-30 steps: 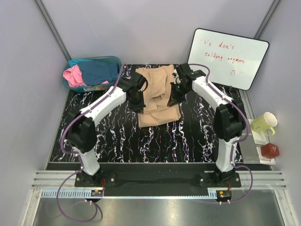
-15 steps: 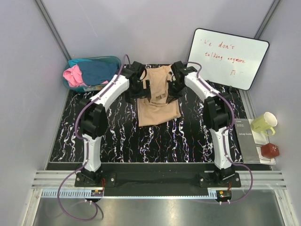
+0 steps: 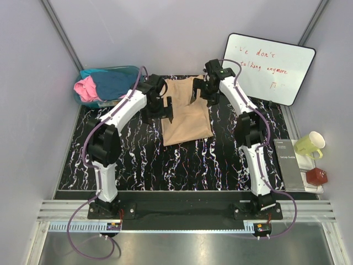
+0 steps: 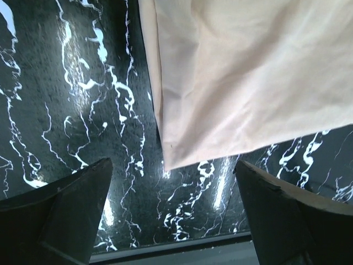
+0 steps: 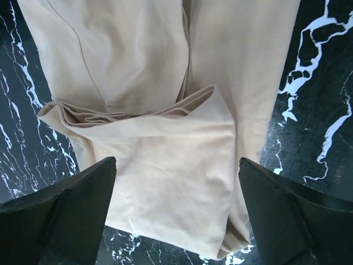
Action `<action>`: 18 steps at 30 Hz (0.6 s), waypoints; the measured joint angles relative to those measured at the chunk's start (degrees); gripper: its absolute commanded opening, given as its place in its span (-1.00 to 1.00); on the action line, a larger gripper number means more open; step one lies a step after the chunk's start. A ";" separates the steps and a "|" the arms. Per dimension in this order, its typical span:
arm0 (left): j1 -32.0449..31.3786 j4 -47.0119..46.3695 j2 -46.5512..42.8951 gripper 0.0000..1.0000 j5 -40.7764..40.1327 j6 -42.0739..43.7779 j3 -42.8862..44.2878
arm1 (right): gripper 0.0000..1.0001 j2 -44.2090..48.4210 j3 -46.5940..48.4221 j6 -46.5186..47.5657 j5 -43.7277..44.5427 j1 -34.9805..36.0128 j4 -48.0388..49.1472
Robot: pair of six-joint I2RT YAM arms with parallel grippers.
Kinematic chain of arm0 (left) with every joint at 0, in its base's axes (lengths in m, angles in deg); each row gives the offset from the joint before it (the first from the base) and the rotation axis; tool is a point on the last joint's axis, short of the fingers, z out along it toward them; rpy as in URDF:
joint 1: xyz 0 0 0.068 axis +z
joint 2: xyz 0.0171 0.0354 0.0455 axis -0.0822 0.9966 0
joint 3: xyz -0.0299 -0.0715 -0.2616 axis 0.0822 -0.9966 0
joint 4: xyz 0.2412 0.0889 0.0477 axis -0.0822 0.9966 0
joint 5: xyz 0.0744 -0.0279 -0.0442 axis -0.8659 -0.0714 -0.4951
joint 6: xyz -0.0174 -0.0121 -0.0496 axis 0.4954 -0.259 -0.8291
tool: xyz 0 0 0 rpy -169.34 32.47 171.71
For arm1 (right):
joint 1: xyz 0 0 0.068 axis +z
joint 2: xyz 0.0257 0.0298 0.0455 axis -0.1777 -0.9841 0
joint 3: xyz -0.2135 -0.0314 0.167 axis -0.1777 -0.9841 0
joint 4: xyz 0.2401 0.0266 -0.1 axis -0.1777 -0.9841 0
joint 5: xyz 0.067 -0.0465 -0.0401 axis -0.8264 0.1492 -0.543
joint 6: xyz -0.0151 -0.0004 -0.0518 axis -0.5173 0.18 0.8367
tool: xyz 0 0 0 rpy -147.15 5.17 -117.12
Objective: Fold and stack the t-shirts
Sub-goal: Fold the folded rectangular tshirt in 1/3 of the way
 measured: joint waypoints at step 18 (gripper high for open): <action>-2.36 -11.02 -0.92 -1.00 11.72 -1.68 -7.50 | -1.00 18.45 -31.28 -2.91 -16.61 -0.11 10.64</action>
